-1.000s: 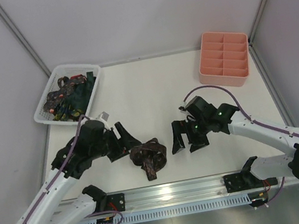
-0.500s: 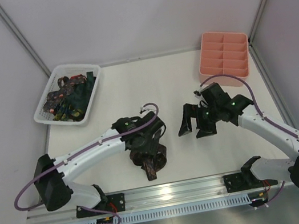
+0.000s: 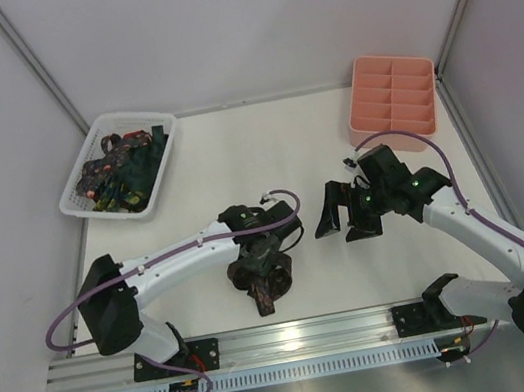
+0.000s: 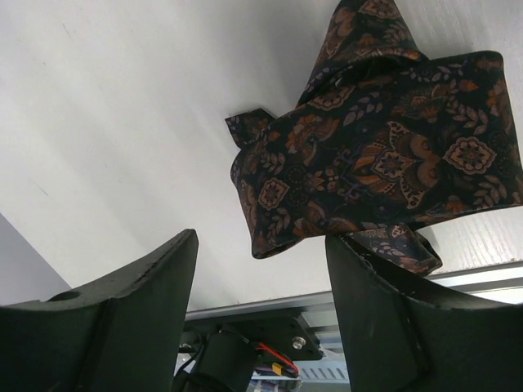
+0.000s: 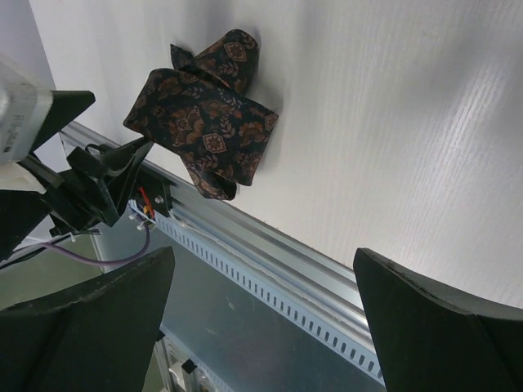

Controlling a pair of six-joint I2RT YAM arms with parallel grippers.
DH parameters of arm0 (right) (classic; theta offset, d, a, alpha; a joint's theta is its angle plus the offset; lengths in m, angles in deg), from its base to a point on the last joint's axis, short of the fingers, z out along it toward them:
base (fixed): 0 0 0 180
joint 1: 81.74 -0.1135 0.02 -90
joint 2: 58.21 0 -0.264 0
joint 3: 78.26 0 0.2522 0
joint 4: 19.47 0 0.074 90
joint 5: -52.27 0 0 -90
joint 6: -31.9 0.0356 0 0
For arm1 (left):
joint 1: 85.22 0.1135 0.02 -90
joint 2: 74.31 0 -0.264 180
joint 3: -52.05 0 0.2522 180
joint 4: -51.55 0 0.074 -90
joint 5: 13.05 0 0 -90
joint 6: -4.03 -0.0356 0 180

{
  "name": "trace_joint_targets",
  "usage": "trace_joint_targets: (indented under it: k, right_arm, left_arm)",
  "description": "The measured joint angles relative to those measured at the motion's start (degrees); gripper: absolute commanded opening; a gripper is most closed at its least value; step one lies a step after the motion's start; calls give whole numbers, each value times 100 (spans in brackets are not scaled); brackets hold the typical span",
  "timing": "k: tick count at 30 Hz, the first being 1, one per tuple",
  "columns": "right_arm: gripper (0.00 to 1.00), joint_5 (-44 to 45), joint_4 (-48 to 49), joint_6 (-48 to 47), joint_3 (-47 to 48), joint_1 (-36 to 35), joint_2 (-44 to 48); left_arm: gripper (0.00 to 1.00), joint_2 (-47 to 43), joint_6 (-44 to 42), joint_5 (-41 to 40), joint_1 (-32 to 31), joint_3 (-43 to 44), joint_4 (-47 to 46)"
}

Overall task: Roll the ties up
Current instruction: Flatten the tie

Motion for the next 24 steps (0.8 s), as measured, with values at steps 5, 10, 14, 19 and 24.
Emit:
trace_joint_targets:
  k: [5,10,14,19,24]
  right_arm:
    - [100,-26,37,0,0,15,-13]
    - [100,-59,55,2,0,15,-28]
    - [100,-61,55,2,0,15,-28]
    - [100,-61,52,2,-22,17,-11]
    - [100,-61,22,4,-109,20,61]
  left_arm:
    - [63,195,-157,83,0,0,-149]
    - [50,625,-310,81,20,0,-306]
    - [41,925,-444,74,107,0,-450]
    - [0,1058,-575,11,319,0,-584]
    - [0,1137,-608,-240,542,68,-531]
